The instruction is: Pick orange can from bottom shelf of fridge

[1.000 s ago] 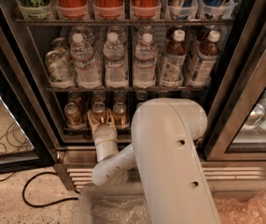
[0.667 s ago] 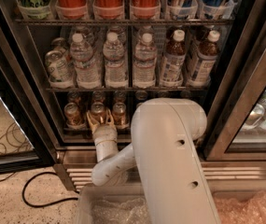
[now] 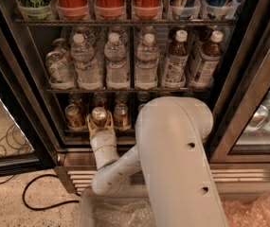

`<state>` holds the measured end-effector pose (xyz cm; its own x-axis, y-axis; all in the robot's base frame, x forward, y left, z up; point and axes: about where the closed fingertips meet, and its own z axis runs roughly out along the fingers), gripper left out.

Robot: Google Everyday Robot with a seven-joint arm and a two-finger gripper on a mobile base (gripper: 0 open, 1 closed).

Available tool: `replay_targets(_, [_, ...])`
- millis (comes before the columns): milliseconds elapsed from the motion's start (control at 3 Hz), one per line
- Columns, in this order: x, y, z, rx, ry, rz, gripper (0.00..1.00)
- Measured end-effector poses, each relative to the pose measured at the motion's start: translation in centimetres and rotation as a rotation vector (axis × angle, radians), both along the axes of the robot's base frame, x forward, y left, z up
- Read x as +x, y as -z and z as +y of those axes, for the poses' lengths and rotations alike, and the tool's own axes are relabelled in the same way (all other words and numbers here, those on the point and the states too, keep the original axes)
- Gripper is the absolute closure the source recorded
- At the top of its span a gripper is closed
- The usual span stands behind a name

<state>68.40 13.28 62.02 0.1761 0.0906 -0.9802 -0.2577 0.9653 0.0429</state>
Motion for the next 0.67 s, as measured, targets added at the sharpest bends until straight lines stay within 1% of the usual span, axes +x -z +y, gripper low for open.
replay_targets(333, [-0.9, -1.3, 0.8, 0.000, -0.022, -0.022, 1.00])
replay_targets(667, [-1.2, -2.9, 0.6, -0.003, -0.022, -0.061, 1.00])
